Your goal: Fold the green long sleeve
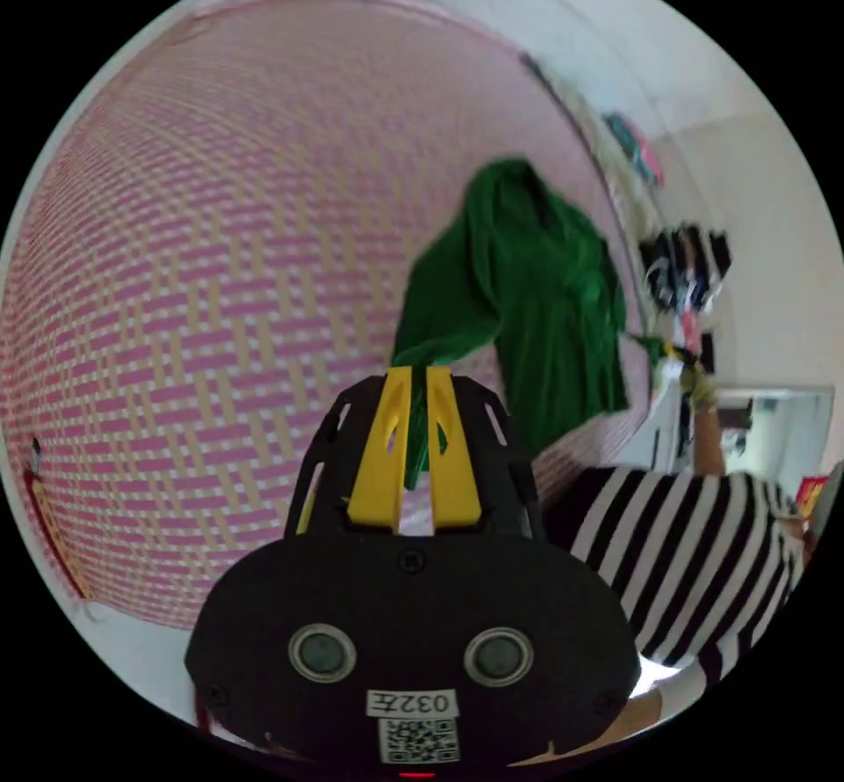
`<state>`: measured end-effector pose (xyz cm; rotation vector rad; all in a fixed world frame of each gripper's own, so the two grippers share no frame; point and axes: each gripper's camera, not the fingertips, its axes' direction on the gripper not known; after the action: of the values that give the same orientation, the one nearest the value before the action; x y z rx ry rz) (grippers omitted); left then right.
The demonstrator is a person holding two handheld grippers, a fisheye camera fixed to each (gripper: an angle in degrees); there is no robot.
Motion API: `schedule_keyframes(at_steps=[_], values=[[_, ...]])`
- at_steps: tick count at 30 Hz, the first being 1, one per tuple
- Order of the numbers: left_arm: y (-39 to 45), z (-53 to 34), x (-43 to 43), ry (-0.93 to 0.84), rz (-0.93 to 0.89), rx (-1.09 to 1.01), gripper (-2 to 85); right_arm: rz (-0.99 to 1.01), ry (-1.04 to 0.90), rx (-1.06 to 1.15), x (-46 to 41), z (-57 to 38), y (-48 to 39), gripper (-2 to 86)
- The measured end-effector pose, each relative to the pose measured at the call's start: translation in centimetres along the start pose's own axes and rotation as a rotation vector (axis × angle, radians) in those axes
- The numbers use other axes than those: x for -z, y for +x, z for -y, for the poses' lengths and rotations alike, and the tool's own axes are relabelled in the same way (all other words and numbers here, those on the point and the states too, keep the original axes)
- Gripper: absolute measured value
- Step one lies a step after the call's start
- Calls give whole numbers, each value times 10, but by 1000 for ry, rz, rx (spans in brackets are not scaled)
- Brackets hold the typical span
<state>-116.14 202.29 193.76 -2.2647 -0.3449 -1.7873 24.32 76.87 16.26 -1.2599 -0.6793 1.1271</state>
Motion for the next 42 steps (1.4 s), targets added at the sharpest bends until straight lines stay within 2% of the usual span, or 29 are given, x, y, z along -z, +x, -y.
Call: schedule_keyframes(at_steps=[2,3,4,5,6,7,8,10,12,14,17,20,25,28,33,34,36,37,38,40,42], values=[[-47,13,86,316,-33,184,40,14,227,-66,83,7,17,9],[-59,10,103,411,-30,248,41,-8,318,-102,104,3,24,17],[-83,-6,134,633,-43,383,42,-29,540,-203,143,-15,40,34],[-107,-28,147,798,-101,519,43,44,754,-278,170,-42,58,70],[-119,-37,147,849,-152,583,48,109,831,-308,177,-55,67,87],[-140,-51,136,889,-296,655,57,220,899,-326,180,-72,80,91],[-152,-58,117,889,-432,655,46,237,863,-317,171,-77,83,93],[-153,-61,83,794,-543,580,41,111,706,-321,140,-77,78,94],[-137,-66,42,598,-506,553,44,23,524,-308,94,-80,73,94],[-100,-78,-21,337,-482,474,55,28,350,-309,31,-96,71,94],[-51,-102,-90,102,-525,412,61,67,210,-327,-29,-120,68,93],[-11,-121,-125,-15,-508,359,67,72,131,-325,-61,-132,59,96],[26,-125,-129,-46,-415,269,74,-24,26,-233,-70,-130,26,98],[30,-121,-128,-53,-362,249,66,-164,-31,-161,-78,-126,2,74],[15,-118,-135,-62,-455,285,67,-310,-75,-3,-78,-122,-36,4],[10,-120,-135,-58,-463,297,68,-264,-15,22,-59,-131,-41,0],[5,-124,-133,-56,-454,298,67,-16,154,43,-15,-155,-31,-4],[2,-126,-133,-63,-451,295,64,173,259,61,11,-174,-11,-5],[-2,-128,-134,-62,-453,298,63,265,330,58,27,-193,14,-6],[-6,-129,-135,-56,-463,306,62,239,321,-63,31,-212,61,-5],[-8,-130,-137,-57,-465,305,63,344,288,-162,22,-224,102,-3]])
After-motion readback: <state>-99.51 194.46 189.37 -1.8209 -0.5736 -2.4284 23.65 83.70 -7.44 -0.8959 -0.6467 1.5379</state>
